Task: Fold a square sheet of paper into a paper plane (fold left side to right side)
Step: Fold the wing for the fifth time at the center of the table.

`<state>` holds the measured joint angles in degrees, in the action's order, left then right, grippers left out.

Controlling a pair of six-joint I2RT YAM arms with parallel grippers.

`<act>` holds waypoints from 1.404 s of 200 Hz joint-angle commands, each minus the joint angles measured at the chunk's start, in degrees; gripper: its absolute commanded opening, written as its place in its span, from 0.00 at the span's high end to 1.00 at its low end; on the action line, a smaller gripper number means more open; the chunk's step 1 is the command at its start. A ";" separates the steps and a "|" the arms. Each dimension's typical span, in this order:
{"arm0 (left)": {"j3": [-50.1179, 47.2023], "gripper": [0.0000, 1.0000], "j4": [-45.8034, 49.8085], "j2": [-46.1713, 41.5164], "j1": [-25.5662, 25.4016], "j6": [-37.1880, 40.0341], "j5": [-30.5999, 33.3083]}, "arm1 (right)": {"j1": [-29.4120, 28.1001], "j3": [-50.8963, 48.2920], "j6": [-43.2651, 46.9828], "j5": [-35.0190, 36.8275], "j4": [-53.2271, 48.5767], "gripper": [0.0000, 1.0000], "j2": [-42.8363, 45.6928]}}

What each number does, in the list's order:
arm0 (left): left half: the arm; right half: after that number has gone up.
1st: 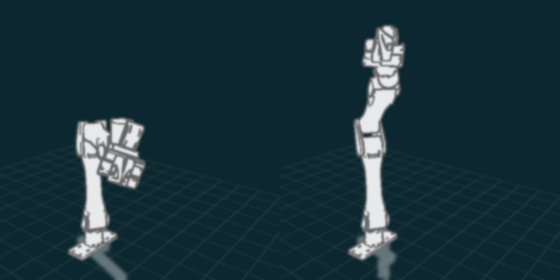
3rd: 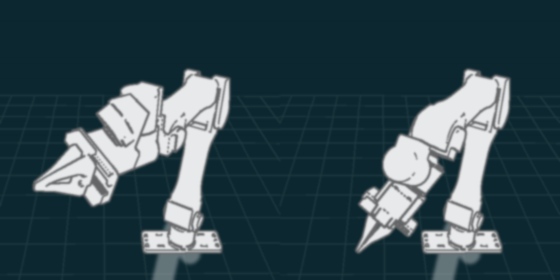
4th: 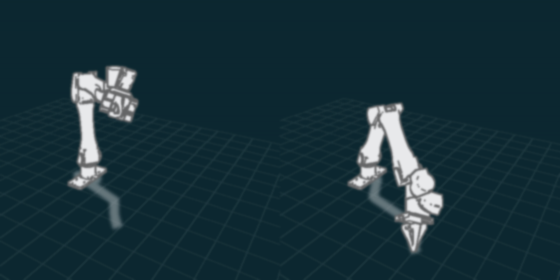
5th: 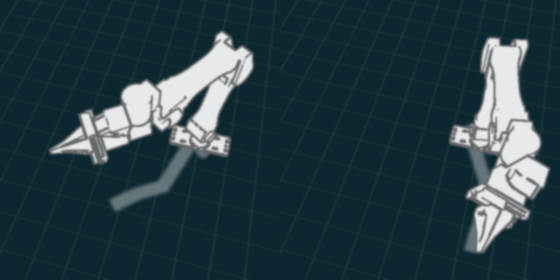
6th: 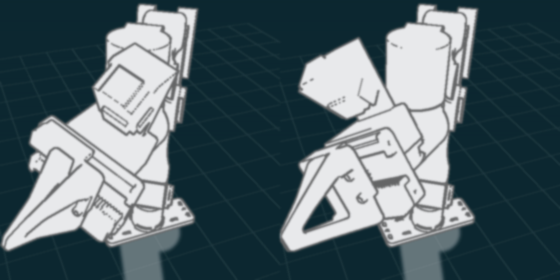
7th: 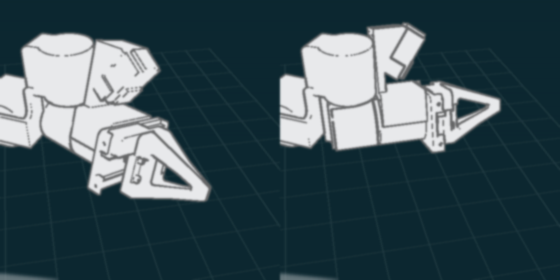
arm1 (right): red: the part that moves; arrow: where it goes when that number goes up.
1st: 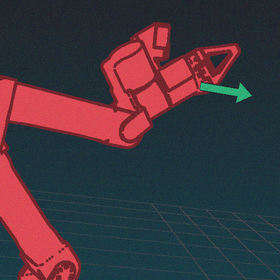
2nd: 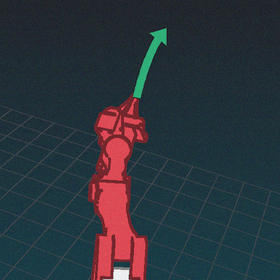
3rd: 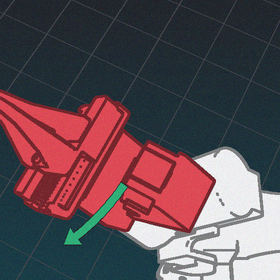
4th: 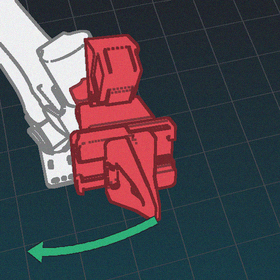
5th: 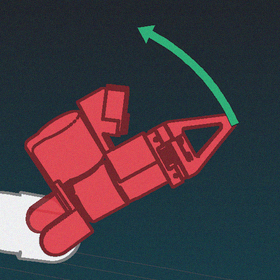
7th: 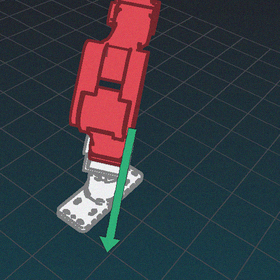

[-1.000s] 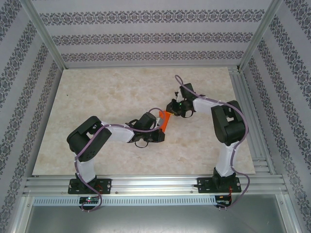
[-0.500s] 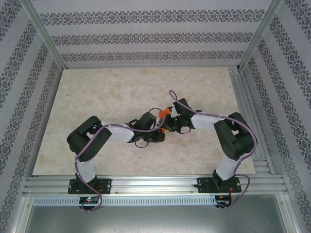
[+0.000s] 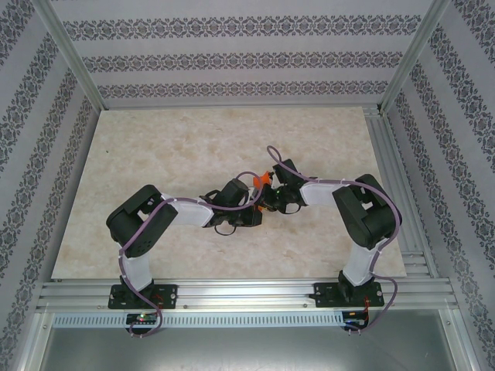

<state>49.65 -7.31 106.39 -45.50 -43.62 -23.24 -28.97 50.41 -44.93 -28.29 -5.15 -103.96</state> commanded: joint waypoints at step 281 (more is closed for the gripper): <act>-3.30 0.91 4.22 1.57 -1.36 -1.10 -1.51 | 10.00 7.71 10.29 1.26 -6.71 0.84 4.50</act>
<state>48.62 -9.19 106.19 -45.50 -44.03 -23.22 -14.66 61.06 -30.52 -22.59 -16.47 -102.00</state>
